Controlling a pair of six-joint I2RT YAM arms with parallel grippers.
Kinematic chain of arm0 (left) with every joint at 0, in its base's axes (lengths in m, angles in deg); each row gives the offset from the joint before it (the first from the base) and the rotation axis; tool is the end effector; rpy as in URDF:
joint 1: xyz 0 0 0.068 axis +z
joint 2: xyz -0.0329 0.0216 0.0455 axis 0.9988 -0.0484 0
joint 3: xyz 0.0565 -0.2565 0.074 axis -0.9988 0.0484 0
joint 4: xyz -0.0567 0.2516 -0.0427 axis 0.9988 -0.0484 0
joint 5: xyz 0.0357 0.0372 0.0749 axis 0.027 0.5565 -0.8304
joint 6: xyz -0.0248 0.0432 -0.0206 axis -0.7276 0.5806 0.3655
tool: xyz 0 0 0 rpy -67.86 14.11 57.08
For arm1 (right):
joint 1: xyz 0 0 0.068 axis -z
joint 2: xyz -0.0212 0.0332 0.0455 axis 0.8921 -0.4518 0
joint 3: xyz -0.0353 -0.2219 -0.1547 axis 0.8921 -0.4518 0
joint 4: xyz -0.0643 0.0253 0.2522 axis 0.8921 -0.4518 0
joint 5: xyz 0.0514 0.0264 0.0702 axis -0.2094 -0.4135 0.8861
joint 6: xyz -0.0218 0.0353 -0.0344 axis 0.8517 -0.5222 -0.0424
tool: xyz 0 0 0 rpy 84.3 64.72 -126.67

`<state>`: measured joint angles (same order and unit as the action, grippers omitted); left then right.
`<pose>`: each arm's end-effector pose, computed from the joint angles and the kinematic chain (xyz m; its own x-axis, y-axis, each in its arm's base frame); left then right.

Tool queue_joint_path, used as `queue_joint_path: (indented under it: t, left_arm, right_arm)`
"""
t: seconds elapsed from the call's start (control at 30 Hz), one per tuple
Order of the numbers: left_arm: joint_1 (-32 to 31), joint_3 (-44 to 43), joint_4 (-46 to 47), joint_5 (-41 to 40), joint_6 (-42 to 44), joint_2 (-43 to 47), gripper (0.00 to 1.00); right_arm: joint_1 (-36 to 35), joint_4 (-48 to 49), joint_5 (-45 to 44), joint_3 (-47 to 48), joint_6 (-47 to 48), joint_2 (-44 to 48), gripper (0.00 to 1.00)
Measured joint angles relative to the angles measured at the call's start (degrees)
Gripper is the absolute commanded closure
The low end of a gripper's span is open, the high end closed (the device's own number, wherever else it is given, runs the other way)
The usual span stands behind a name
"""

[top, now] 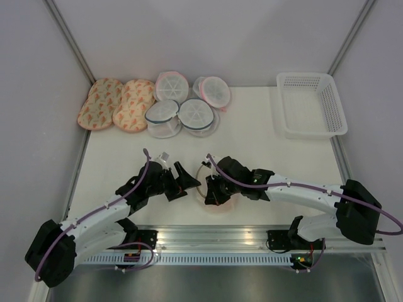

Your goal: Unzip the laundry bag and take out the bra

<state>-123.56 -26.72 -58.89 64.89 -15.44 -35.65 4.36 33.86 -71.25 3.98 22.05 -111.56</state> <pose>0.1440 -0.1180 0.1802 -0.8745 -0.4244 -0.2348 -0.0653 0.5827 -0.8101 0.1341 0.2373 0.2211 -0.7879 -0.3440 -0.5108 -0.5973 0.6286 0.4981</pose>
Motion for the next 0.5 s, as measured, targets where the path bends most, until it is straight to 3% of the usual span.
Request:
queue_joint_path:
  t: [0.17,0.23,0.27,0.3,0.37,0.4,0.47,0.5]
  left_arm:
    - [-1.4,0.3,8.6,1.6,-3.4,-6.4,0.02]
    - [-1.8,0.3,11.6,2.3,-4.5,-8.3,0.11]
    - [-2.1,0.2,13.1,2.3,-4.9,-9.1,0.19]
    - [-2.4,0.2,14.2,2.4,-5.0,-9.6,0.39]
    - [-2.8,-0.3,16.3,2.7,-5.9,-11.2,0.64]
    - [-3.0,-0.5,17.1,2.8,-5.8,-11.8,0.84]
    - [-3.1,-0.7,18.4,3.1,-5.8,-12.9,0.96]
    - [-3.1,-0.8,18.7,3.2,-5.8,-13.1,0.98]
  right_arm:
    - [-0.6,3.6,2.9,0.0,-0.2,-4.2,1.0]
    - [-1.0,3.9,3.4,0.0,-0.2,-4.9,1.0]
    - [-1.1,3.9,3.5,0.0,-0.3,-4.9,1.0]
    - [-1.2,4.0,3.5,0.0,-0.3,-4.9,1.0]
    - [-1.4,4.4,3.5,0.0,-0.4,-4.9,1.0]
    - [-1.4,4.5,3.5,0.0,-0.5,-4.9,1.0]
    - [-1.4,4.4,3.3,0.0,-0.4,-4.8,1.0]
    - [-1.4,4.2,3.1,0.0,-0.4,-4.5,1.0]
